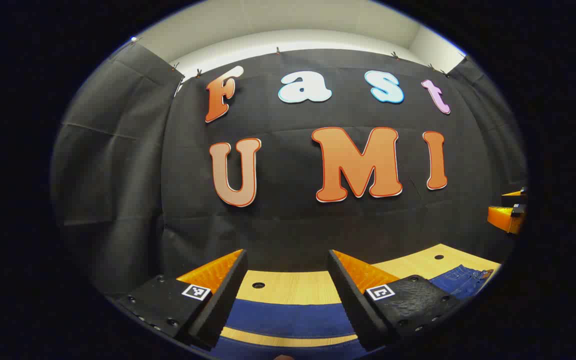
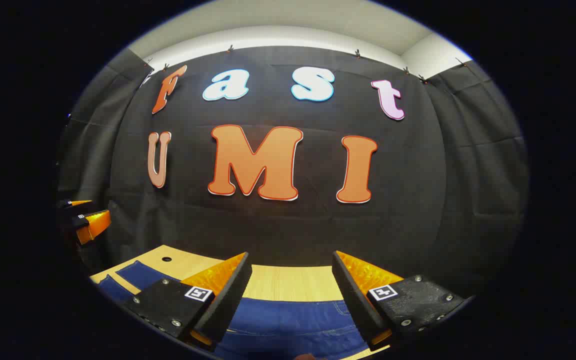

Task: Grasp the waist and the cuffs of the jeans and fold them to make the two legs overlap; first hold the waist and fold one-third of the jeans toward the cuffs, then hold the cuffs and fold the remaining one-third in the same direction to finish folding.

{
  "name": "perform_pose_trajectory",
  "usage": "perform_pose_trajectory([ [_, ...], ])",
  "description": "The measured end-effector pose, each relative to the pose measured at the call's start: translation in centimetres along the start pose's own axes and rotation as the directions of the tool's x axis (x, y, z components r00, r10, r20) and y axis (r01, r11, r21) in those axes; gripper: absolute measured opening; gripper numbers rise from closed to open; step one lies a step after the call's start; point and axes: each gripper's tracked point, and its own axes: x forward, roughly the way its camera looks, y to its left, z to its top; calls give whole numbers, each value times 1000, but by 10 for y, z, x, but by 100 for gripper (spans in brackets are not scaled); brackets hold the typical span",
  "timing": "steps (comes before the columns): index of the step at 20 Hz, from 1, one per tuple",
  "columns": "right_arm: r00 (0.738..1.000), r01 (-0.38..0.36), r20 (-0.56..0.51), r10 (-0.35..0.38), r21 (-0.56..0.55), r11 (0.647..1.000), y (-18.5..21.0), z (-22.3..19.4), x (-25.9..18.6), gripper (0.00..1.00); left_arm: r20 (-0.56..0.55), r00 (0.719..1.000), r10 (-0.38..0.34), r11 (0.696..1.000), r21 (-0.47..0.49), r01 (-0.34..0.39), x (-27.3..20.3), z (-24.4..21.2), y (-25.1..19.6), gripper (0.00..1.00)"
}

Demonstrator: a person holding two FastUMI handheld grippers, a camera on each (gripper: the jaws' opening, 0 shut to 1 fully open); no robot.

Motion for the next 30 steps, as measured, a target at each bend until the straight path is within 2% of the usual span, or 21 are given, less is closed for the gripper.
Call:
perform_pose_trajectory([
  [2, 1000, 2, -2, -2, 10, 1000, -2, 0, -1, 94, 1, 1000, -1, 1000, 5, 1, -1, -1, -2, 97],
  [4, 1000, 2, 3, -2, 9, 1000, -3, 1, 0, 98, 3, 1000, -1, 1000, 6, 1, -1, 0, -2, 97],
  [17, 998, -24, -51, 25, 29, 999, -8, -13, 7, 98, -77, 997, 6, 1000, -10, -7, 3, -24, 3, 98],
  [20, 997, -14, -73, 17, 41, 999, -15, -20, 9, 100, -108, 994, 22, 999, -27, -25, 5, -34, 13, 98],
  [24, 994, 15, -107, -8, 63, 998, -32, -29, 11, 98, -173, 983, 61, 996, -49, -71, 4, -56, 34, 98],
  [30, 981, 61, -186, -46, 75, 995, -61, -57, 8, 98, -264, 959, 104, 990, -64, -125, -5, -91, 60, 98],
])
